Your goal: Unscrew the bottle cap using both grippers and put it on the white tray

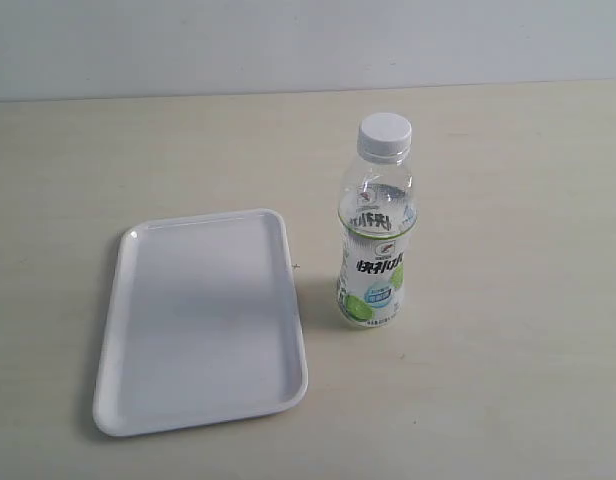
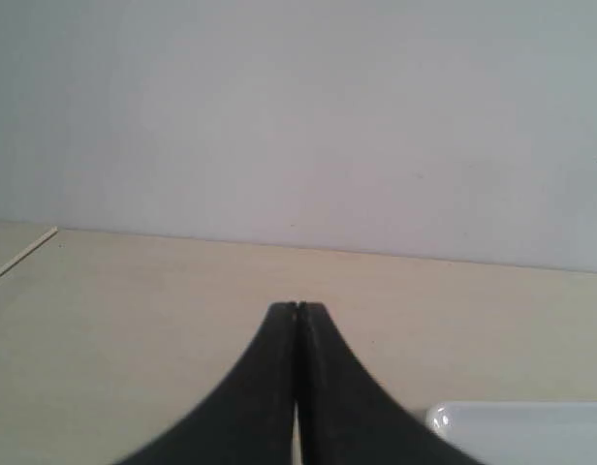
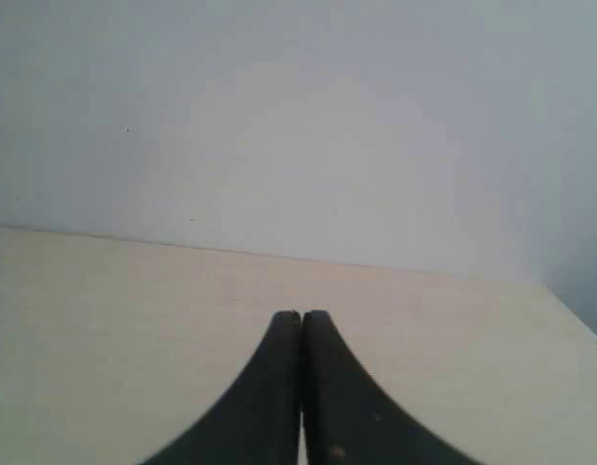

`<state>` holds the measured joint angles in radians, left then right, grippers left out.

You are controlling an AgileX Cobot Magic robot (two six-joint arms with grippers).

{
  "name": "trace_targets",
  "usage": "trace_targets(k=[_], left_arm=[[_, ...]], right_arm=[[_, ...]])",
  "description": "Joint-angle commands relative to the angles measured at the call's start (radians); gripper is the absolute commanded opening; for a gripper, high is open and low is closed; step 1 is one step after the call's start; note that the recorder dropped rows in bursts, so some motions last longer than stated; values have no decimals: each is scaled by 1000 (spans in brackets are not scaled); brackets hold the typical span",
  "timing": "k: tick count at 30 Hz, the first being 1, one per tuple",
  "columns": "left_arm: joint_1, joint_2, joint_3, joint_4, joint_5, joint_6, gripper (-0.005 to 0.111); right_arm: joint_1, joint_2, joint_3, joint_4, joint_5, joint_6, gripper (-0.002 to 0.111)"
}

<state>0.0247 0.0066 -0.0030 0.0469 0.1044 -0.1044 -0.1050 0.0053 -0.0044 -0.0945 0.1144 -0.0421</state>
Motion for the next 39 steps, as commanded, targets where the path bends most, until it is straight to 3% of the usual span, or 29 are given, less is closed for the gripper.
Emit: trace_targets(k=[1, 7, 15, 17, 21, 24, 28, 32, 35, 39], left_arm=[[-6, -7, 3, -5, 0, -1, 0], [-6, -7, 3, -5, 0, -1, 0], [-6, -7, 3, -5, 0, -1, 0], [-6, -7, 3, -5, 0, -1, 0], [-6, -7, 3, -5, 0, -1, 0], [-6, -7, 3, -5, 0, -1, 0], [-6, -7, 3, -5, 0, -1, 0], [-6, -7, 3, -5, 0, -1, 0], [-6, -7, 3, -5, 0, -1, 0], [-6, -7, 3, -5, 0, -1, 0]], right_arm=[[1, -5, 4, -10, -58, -12, 0], [1, -5, 4, 378, -195, 287, 0], [1, -5, 4, 398, -500, 387, 0], [1, 15, 4, 323, -537, 379, 0], [1, 248, -156, 157, -364, 364, 0], [1, 469, -217, -90, -248, 563, 4], [1, 841, -248, -493, -440, 783, 7], [1, 1084, -344, -904, -495, 1042, 10], [1, 1203, -339, -1044, -657, 1092, 23], [1, 1353, -329, -1117, -756, 1001, 48]])
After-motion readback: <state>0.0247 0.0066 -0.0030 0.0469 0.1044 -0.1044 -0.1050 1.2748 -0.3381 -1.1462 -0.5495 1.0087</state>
